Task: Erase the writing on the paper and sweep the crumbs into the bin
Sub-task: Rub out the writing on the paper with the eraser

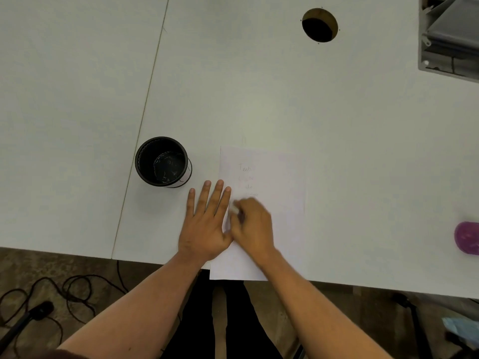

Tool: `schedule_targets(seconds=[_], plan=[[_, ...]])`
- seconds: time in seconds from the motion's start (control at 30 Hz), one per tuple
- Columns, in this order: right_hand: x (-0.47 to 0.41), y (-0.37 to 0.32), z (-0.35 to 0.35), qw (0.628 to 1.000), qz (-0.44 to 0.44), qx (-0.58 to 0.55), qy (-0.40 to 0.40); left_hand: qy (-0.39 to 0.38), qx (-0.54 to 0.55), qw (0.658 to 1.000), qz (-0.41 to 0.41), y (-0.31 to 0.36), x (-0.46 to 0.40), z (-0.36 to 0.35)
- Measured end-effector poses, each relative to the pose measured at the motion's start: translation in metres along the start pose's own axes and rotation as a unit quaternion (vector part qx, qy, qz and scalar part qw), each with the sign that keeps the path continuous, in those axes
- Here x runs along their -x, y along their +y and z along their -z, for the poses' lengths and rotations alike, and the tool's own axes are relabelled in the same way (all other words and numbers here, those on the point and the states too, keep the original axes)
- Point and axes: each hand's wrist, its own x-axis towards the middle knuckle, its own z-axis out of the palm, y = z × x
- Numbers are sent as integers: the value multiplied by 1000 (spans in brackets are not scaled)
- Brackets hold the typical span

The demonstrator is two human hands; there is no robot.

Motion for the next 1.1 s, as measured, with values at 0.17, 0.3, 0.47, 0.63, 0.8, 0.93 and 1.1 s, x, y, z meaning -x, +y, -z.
schedule_targets(seconds=[0.17,0.3,0.47,0.63,0.8,0.93,1.1], plan=[[-15,13,16,1000,13,27,-3,1,-2,1000,-1,0,0,1],[-39,13,20,996,-39,32,67,9,-3,1000,2,0,-1,1],[11,-5,-2,1000,4,26,-12,-6,5,1000,0,1,0,1],[-16,9,8,999,-27,10,35,-6,3,1000,-4,-1,0,3],[-18,3,1,992,-77,2,102,1,-3,1000,-2,0,0,1],[9,-2,-3,999,0,30,10,-6,0,1000,1,-1,0,-1],[-40,21,24,991,-74,27,111,10,0,1000,0,0,0,1]])
